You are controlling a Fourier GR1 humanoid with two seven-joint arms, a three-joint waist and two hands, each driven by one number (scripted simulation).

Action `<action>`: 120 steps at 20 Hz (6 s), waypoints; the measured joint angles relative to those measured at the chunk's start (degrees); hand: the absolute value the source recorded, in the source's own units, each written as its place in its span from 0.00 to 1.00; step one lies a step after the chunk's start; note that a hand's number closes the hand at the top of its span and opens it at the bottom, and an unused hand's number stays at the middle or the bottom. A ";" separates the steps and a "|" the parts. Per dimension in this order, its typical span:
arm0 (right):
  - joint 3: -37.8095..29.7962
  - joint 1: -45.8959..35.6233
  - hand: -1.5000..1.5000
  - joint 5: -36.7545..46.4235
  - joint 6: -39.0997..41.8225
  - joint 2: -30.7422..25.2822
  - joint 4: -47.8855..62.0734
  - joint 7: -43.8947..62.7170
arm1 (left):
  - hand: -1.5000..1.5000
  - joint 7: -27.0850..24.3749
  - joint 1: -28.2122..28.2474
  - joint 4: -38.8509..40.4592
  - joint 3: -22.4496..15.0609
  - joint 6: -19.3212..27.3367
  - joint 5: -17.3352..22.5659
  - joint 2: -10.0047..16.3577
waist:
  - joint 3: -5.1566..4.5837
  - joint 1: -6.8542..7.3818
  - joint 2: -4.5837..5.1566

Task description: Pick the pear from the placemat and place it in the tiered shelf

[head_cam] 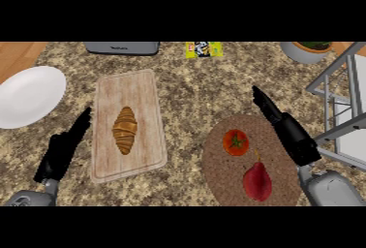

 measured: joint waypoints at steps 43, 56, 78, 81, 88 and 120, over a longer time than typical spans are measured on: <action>-7.03 35.98 0.00 28.18 -17.91 -12.56 -40.04 46.06 | 0.50 -4.10 -7.62 -3.15 -1.55 2.69 -2.92 -10.62 | 0.81 -0.86 1.76; 5.00 17.60 0.00 42.07 -4.32 -6.63 -43.92 68.47 | 0.50 -4.04 -7.80 -2.80 -0.41 1.70 -3.78 -11.33 | 1.01 -1.26 1.48; 6.05 13.10 0.00 56.96 3.92 12.25 -32.98 67.67 | 0.50 -5.03 -6.98 -2.28 2.32 -0.41 -4.83 -11.90 | 1.11 -2.02 1.37; 4.89 13.34 0.00 57.96 4.76 13.70 -31.46 66.43 | 0.50 -5.11 -7.75 -1.20 2.64 -0.35 -5.13 -12.67 | 1.11 -2.10 1.39; 3.77 13.69 0.00 61.02 6.54 18.07 -27.91 65.23 | 0.50 -5.03 -6.81 -2.11 2.67 -0.47 -5.96 -13.59 | 1.13 -2.03 1.36; -0.25 16.79 1.00 63.30 2.54 22.36 -12.17 58.24 | 0.50 -3.82 -5.53 -4.34 6.42 -4.00 -10.66 -17.36 | 1.16 -2.06 1.36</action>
